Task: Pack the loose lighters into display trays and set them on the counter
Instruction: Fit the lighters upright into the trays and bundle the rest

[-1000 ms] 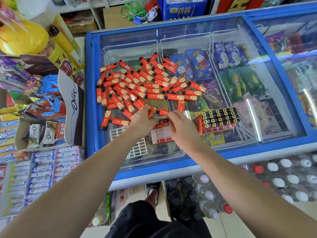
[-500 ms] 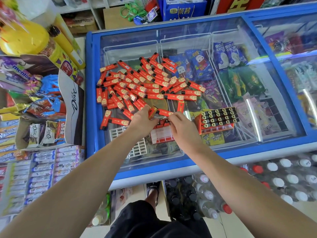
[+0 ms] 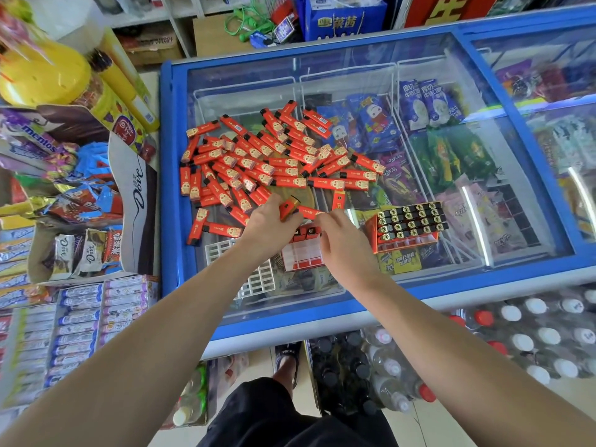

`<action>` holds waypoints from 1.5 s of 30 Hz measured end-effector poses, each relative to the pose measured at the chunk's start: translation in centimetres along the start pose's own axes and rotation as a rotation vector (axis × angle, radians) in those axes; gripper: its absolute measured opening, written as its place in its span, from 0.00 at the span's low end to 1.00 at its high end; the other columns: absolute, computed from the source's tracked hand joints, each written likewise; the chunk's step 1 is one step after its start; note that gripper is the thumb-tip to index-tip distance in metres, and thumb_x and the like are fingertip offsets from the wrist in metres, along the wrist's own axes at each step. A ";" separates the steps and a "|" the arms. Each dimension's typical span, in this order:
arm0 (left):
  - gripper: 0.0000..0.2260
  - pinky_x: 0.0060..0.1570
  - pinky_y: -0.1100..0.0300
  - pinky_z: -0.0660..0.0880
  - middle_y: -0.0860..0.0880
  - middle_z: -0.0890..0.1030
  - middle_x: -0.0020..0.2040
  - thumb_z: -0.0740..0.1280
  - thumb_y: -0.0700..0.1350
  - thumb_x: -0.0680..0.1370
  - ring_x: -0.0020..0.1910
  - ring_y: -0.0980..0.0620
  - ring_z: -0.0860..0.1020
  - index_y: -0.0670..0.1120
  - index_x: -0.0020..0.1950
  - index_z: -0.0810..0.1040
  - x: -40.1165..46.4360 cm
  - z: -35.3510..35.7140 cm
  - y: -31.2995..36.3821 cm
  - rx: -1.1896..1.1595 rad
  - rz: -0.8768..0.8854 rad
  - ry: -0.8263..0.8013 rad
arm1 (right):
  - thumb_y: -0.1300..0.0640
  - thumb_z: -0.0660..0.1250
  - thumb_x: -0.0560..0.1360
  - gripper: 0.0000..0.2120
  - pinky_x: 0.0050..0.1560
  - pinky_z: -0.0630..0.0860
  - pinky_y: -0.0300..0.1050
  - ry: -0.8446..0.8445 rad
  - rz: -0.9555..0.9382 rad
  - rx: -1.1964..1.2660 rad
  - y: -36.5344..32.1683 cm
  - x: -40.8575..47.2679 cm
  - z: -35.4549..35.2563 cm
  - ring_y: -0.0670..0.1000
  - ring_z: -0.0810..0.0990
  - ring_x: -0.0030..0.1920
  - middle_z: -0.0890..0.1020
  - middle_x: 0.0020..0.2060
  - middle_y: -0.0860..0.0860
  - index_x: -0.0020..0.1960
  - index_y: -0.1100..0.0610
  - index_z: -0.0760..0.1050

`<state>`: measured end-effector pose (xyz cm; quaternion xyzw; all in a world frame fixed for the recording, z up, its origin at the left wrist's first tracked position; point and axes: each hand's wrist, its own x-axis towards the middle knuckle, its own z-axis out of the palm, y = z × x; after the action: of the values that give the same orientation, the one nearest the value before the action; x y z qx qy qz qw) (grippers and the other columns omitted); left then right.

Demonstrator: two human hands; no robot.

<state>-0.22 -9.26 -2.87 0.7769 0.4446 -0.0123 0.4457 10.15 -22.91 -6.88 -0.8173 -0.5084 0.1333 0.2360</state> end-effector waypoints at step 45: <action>0.14 0.56 0.47 0.78 0.46 0.79 0.57 0.69 0.50 0.80 0.55 0.46 0.79 0.49 0.64 0.79 1.6 0.8 -0.2 0.260 0.145 -0.149 | 0.67 0.69 0.72 0.06 0.38 0.77 0.52 0.225 0.064 0.407 1.0 1.4 -4.9 0.51 0.79 0.36 0.79 0.36 0.52 0.44 0.59 0.75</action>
<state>0.89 -8.73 -4.18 0.8551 0.3477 -0.0949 0.3728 13.81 -23.31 -3.21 -0.7784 -0.4152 0.1485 0.4468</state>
